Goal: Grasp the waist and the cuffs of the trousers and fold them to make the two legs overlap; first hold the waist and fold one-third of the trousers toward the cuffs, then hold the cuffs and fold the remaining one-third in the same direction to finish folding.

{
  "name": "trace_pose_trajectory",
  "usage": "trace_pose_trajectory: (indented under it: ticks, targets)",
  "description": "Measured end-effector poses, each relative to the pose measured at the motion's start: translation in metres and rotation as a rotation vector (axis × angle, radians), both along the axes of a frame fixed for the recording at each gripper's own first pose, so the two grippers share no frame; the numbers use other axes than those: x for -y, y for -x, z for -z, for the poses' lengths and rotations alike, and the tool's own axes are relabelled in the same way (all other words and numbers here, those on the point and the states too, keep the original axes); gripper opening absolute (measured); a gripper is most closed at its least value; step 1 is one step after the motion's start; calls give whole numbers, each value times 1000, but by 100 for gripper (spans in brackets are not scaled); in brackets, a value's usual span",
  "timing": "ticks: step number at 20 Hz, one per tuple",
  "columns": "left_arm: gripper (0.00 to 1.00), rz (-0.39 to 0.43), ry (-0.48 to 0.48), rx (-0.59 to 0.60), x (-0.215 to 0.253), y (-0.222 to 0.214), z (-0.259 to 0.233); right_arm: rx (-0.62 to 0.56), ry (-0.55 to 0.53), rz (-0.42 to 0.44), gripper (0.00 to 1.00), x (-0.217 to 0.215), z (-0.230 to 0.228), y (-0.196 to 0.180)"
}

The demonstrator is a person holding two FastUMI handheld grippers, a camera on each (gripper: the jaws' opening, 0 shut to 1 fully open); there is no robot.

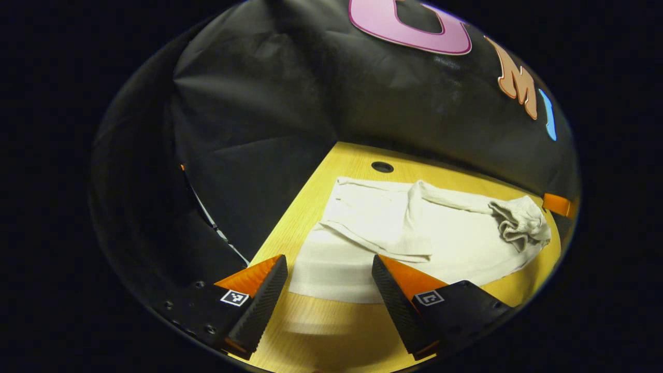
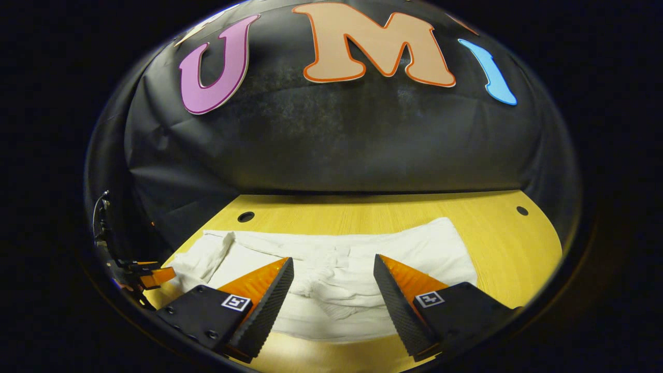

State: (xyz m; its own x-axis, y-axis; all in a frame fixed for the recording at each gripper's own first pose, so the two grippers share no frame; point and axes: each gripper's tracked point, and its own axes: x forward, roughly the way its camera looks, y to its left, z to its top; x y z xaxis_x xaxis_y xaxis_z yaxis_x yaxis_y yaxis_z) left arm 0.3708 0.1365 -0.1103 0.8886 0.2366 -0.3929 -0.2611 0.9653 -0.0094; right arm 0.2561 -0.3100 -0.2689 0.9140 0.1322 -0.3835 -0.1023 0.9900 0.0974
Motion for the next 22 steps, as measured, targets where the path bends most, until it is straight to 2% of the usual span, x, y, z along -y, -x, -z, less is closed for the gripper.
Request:
trace_pose_trajectory:
  ticks: [4, 11, 15, 16, 18, 19, 21, 22]
  targets:
    - [100, 1, 8, -24, -1, 1, -3, 7, 40, 29, 99, 17, -5, 4]
    - [99, -7, -55, -46, -2, 1, -3, 16, 55, 66, 98, 38, -15, 22]
    - [93, 30, -38, -44, 3, 3, -3, 13, 58, 86, 98, 54, -20, 39]
    - [72, 53, -45, -36, 10, -2, -2, 13, 62, 92, 99, 59, -22, 41]
    - [44, 73, -19, -17, 23, -8, -3, 23, 66, 108, 99, 69, -28, 52]
    - [25, 72, 1, -4, 26, -8, -4, 24, 64, 113, 99, 73, -31, 55]
    - [1, 32, 38, 26, 25, -10, -5, 29, 62, 124, 98, 81, -37, 64]
    - [0, 19, 49, 38, 24, -8, -7, 32, 64, 132, 99, 86, -40, 68]
